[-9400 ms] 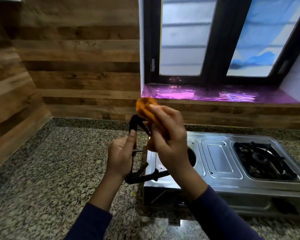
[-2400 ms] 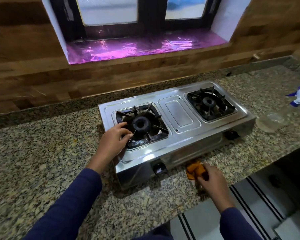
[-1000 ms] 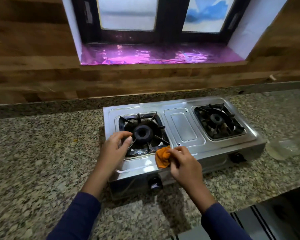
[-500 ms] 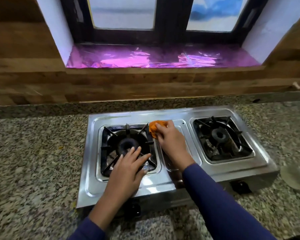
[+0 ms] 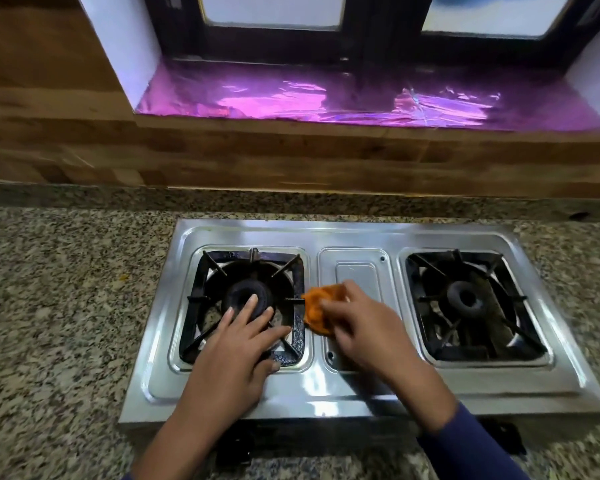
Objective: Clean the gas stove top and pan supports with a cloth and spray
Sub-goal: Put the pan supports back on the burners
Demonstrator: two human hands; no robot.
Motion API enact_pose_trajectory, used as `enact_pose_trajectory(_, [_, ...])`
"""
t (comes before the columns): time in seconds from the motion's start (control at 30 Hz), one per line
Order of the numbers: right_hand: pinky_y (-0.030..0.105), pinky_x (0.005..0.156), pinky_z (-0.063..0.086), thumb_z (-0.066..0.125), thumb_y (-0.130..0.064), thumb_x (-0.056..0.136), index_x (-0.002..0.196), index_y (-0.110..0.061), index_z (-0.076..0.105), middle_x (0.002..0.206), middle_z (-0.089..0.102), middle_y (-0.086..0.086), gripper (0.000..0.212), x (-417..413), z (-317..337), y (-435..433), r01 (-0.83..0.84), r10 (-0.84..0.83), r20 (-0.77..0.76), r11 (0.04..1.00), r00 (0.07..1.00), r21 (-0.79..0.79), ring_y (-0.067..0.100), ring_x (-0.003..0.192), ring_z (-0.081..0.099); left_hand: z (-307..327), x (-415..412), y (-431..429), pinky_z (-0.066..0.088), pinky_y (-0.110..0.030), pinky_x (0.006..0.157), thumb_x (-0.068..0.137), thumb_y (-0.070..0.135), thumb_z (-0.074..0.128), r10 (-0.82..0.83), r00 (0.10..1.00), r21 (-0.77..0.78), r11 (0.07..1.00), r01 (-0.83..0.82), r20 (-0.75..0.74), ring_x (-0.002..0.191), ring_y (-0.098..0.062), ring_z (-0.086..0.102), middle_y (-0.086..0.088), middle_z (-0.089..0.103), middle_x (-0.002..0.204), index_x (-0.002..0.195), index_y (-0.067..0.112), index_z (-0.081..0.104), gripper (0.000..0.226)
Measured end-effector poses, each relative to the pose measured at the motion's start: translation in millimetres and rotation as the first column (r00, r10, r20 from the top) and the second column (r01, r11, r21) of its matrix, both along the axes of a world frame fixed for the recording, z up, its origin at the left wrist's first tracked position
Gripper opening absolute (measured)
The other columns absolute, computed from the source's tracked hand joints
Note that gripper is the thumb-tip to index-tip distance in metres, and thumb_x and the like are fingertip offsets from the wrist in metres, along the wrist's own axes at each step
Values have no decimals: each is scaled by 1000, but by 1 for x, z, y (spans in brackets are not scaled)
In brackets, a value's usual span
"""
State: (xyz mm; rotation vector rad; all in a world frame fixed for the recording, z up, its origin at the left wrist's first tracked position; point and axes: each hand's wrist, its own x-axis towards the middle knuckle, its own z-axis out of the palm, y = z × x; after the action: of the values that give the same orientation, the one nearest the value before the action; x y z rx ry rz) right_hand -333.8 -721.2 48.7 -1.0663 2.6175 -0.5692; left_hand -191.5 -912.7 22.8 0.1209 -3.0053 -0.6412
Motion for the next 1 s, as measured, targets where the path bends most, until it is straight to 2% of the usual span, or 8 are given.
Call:
enact_pose_trajectory(0.07, [24, 66, 37, 55, -30, 86, 115, -46, 63, 115, 53, -17, 34, 7, 2, 14, -57, 57, 83, 998, 995, 3, 13, 91, 61, 0, 0, 0, 15, -34, 117, 73, 36, 65, 0, 1000, -8, 1000, 0, -13, 142, -18, 30, 4, 56, 139, 125, 35, 61, 52])
enact_pose_trajectory(0.17, [36, 83, 51, 58, -32, 84, 110, -46, 66, 104, 57, -16, 30, -10, -1, 18, 88, -29, 251, 969, 968, -229, 8, 95, 61, -1, 0, -1, 26, -39, 116, 74, 35, 65, -7, 1000, 21, 1000, 8, -22, 143, -17, 30, 6, 54, 142, 125, 35, 61, 51])
enact_pose_trajectory(0.23, [38, 87, 51, 59, -33, 90, 116, -38, 66, 104, 58, -12, 27, -34, -5, 10, 263, -204, 196, 900, 959, -348, 9, 97, 59, 0, -1, -2, 26, -37, 117, 75, 33, 66, -31, 999, 42, 999, 32, -21, 143, -16, 30, 5, 51, 144, 125, 34, 61, 51])
enact_pose_trajectory(0.37, [41, 88, 39, 51, -36, 98, 137, -37, 52, 117, 56, 2, 39, -78, -20, -27, 335, -354, -157, 932, 922, -135, 26, 110, 47, 1, -2, -7, 6, -28, 118, 80, 34, 63, -80, 997, 76, 994, 79, 5, 146, -10, 19, 7, 41, 151, 131, 35, 55, 52])
enact_pose_trajectory(0.47, [39, 92, 27, 57, -24, 94, 133, -39, 58, 128, 53, 1, 42, -94, -28, -63, 238, -250, -138, 966, 958, -101, 27, 121, 39, 3, -2, -12, -1, -26, 119, 87, 35, 60, -100, 995, 108, 989, 99, 8, 147, -5, 8, 11, 30, 156, 137, 38, 49, 52])
enact_pose_trajectory(0.6, [38, 95, 27, 61, -23, 94, 129, -41, 62, 129, 53, 0, 39, -106, -15, -121, -42, 40, -37, 998, 999, -56, 25, 122, 41, 3, -2, -11, -3, -30, 118, 89, 35, 62, -126, 992, 99, 987, 126, -10, 148, -7, 8, 11, 28, 157, 139, 38, 47, 52])
enact_pose_trajectory(0.77, [45, 101, 36, 63, -25, 93, 133, -43, 57, 128, 50, 2, 44, -104, -5, -202, -323, 321, 35, 944, 946, 67, 25, 121, 42, -1, -3, -16, 1, -34, 118, 86, 35, 63, -149, 989, 38, 988, 149, -20, 149, -15, 16, 6, 35, 156, 137, 36, 50, 53])
enact_pose_trajectory(1.0, [46, 95, 42, 57, -25, 95, 137, -43, 51, 127, 48, 0, 46, -76, 2, -249, -479, 489, -32, 864, 871, 155, 25, 118, 43, -1, -3, -15, -2, -36, 117, 87, 38, 56, -156, 988, -46, 987, 156, -8, 149, -19, 16, 3, 38, 154, 140, 35, 47, 54])
